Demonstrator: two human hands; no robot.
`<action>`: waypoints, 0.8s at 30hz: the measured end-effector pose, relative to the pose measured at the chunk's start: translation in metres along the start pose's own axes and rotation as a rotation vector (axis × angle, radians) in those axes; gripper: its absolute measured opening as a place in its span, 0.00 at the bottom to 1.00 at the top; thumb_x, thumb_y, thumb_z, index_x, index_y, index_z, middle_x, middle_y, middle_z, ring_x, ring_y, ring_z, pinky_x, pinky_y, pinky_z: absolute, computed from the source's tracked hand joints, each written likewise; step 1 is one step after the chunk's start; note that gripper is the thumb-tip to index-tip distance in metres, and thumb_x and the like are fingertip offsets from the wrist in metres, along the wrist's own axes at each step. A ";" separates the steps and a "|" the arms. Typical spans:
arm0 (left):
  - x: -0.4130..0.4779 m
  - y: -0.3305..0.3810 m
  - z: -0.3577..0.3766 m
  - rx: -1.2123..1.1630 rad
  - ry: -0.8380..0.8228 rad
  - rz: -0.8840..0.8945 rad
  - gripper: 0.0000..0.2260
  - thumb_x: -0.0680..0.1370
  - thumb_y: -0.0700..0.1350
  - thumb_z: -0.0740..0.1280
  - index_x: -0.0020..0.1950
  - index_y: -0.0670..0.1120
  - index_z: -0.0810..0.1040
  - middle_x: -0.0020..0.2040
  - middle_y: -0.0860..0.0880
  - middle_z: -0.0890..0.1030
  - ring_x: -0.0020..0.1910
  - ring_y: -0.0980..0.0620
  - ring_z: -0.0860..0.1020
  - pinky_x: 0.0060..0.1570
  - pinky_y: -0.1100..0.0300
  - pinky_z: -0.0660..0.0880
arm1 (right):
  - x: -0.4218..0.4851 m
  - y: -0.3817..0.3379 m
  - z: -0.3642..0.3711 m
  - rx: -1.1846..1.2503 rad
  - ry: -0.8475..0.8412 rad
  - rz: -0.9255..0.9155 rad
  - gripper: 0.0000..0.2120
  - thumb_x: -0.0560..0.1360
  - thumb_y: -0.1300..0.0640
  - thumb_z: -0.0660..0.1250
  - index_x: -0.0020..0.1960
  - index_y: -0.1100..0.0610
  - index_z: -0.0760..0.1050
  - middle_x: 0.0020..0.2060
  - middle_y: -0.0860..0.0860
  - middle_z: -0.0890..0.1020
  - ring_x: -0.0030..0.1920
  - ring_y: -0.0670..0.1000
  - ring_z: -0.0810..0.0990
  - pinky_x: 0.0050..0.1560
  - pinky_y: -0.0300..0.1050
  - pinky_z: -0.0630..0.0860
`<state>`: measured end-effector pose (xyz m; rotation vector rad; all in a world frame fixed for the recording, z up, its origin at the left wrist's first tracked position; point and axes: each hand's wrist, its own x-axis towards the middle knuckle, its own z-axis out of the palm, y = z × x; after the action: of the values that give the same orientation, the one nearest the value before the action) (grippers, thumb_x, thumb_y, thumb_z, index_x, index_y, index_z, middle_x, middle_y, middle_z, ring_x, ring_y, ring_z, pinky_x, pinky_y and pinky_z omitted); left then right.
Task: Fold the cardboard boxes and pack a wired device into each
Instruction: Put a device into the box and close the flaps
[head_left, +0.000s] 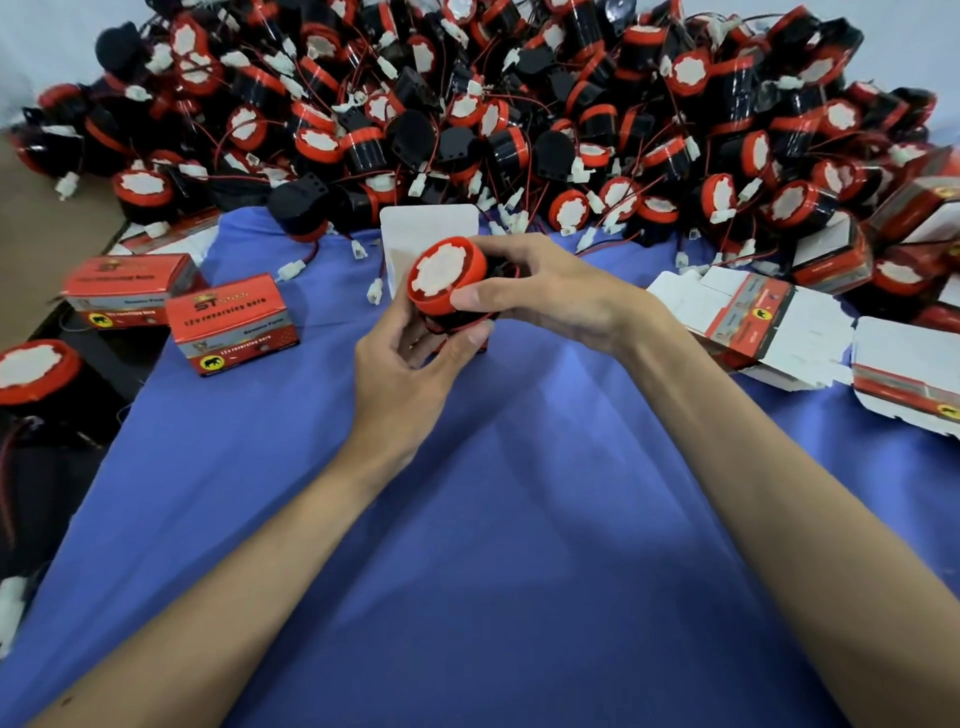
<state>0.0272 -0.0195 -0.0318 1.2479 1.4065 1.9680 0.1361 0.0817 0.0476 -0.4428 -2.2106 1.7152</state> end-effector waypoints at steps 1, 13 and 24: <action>-0.001 0.000 0.000 0.005 0.005 0.005 0.24 0.74 0.39 0.72 0.69 0.41 0.72 0.54 0.60 0.82 0.57 0.60 0.80 0.53 0.69 0.75 | 0.001 0.000 0.000 -0.054 0.004 -0.002 0.12 0.71 0.56 0.70 0.55 0.49 0.79 0.51 0.46 0.83 0.55 0.47 0.81 0.55 0.38 0.76; 0.004 -0.002 -0.003 0.078 0.099 0.029 0.28 0.75 0.37 0.72 0.73 0.38 0.67 0.64 0.45 0.78 0.60 0.59 0.78 0.56 0.68 0.73 | -0.006 -0.019 -0.004 -0.455 0.015 -0.095 0.30 0.76 0.62 0.69 0.74 0.52 0.63 0.63 0.39 0.71 0.63 0.38 0.72 0.65 0.34 0.68; 0.002 0.002 -0.004 0.248 0.059 0.116 0.37 0.69 0.46 0.74 0.75 0.40 0.64 0.58 0.55 0.73 0.57 0.67 0.75 0.54 0.68 0.75 | 0.000 -0.015 0.005 -0.873 -0.045 -0.016 0.41 0.69 0.44 0.74 0.76 0.46 0.58 0.64 0.46 0.70 0.64 0.46 0.68 0.63 0.39 0.66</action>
<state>0.0228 -0.0208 -0.0292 1.4172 1.6848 1.9650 0.1329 0.0736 0.0604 -0.5618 -2.8909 0.6595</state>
